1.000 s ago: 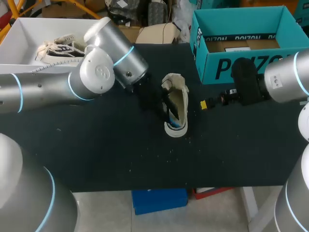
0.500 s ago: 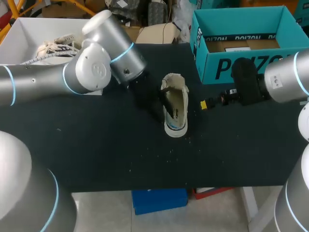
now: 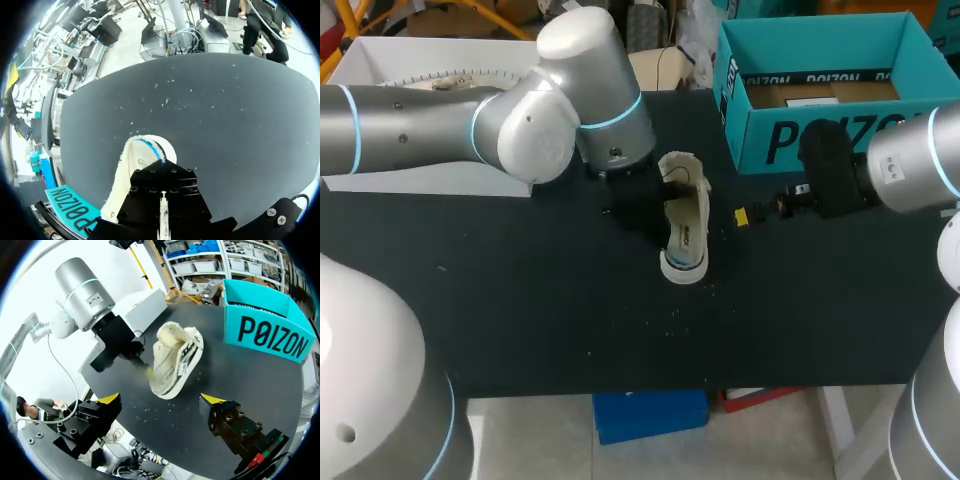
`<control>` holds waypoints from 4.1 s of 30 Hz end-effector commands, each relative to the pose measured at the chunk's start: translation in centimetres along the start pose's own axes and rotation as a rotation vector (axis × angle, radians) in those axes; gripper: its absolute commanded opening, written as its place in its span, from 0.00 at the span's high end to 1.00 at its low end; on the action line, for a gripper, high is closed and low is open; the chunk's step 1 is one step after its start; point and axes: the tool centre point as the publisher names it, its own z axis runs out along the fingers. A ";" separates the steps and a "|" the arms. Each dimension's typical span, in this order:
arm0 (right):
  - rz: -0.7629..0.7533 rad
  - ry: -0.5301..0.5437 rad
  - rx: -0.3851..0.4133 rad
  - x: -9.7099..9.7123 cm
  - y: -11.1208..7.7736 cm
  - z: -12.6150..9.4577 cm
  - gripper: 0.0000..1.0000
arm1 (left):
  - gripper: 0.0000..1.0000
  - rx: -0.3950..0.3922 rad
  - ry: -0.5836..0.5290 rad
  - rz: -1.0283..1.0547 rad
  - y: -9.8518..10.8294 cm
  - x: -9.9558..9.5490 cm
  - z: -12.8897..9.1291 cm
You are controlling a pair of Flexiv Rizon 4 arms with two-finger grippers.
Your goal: Take the shoe out of the shoebox, open the shoe tongue, remove and reinsert the insole, then place the shoe into the shoebox
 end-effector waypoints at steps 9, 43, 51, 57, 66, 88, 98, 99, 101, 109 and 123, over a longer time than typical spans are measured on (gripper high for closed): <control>0.000 -0.002 0.002 0.1 0.1 0.0 0.00 | 0.97 0.013 0.050 0.004 0.4 -0.7 1.4; 0.000 -0.002 0.002 0.1 0.1 0.0 0.00 | 1.00 0.081 0.128 0.078 0.3 -1.5 2.7; 0.000 -0.002 0.002 0.1 0.1 0.0 0.00 | 0.00 0.101 0.096 0.104 0.0 -1.4 0.7; 0.000 -0.002 0.002 0.1 0.1 0.0 0.00 | 0.00 0.144 -0.006 0.144 -0.8 -2.1 -1.8; 0.000 -0.002 0.002 0.1 0.1 0.0 0.00 | 1.00 0.004 0.110 0.161 0.2 -3.1 -0.5; 0.000 -0.002 0.002 0.1 0.1 0.0 0.00 | 1.00 -0.015 0.235 0.138 1.2 -2.0 3.1; 0.000 -0.002 0.002 0.1 0.1 0.0 0.00 | 1.00 0.017 0.239 0.144 1.7 -2.3 5.2; 0.000 -0.002 0.002 0.1 0.1 0.0 0.00 | 1.00 0.018 0.238 0.144 1.8 -2.3 5.2; 0.000 -0.002 0.002 0.1 0.1 0.0 0.00 | 1.00 0.020 0.237 0.147 1.7 -2.4 4.8; 0.000 -0.002 0.002 0.1 0.1 0.0 0.00 | 1.00 0.054 0.083 0.174 1.5 -2.3 -2.1; 0.000 -0.002 0.002 0.1 0.1 0.0 0.00 | 1.00 -0.132 -0.082 0.000 9.9 0.6 -11.6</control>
